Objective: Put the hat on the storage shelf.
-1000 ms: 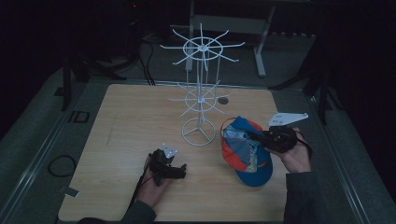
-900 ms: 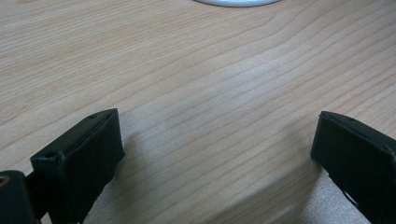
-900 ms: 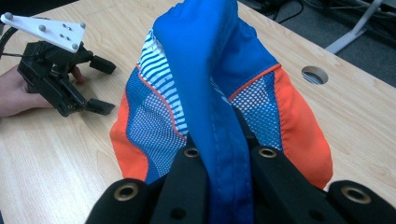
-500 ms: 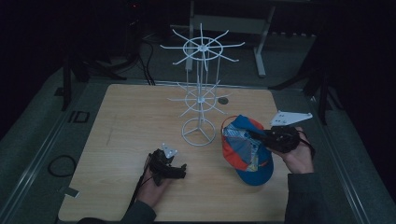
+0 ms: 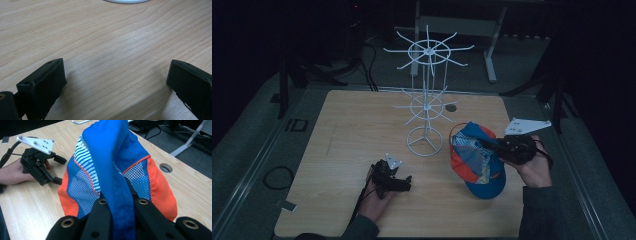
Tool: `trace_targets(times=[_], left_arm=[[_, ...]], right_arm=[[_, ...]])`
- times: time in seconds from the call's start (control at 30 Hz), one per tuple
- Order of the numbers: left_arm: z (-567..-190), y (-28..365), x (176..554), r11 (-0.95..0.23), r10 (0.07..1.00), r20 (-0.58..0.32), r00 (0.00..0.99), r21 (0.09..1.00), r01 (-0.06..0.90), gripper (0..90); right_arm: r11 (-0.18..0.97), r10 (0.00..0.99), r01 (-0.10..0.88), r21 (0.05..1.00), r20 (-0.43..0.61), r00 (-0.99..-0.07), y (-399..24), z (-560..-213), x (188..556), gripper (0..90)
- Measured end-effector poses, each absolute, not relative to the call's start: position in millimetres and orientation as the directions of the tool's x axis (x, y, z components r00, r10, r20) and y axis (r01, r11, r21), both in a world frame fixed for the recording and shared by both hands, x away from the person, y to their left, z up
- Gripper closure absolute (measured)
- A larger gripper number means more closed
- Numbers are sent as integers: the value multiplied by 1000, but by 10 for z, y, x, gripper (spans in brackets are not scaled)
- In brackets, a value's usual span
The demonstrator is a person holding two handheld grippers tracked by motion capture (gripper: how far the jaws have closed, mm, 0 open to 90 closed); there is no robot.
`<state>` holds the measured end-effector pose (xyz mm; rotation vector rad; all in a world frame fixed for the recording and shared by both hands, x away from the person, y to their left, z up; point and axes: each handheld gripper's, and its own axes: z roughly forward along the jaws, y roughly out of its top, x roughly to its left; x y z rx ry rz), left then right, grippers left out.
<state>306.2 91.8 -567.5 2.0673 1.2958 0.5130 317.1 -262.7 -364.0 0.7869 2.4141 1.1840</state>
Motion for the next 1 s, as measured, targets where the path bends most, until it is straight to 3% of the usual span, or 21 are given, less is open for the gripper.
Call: trace_targets(times=[1.0], left_arm=[[-5675, 918, 3062, -312, 899, -7, 438, 693, 650, 26]], right_arm=[[462, 615, 290, 838, -67, -786, -2700, -3342, 3166, 887]])
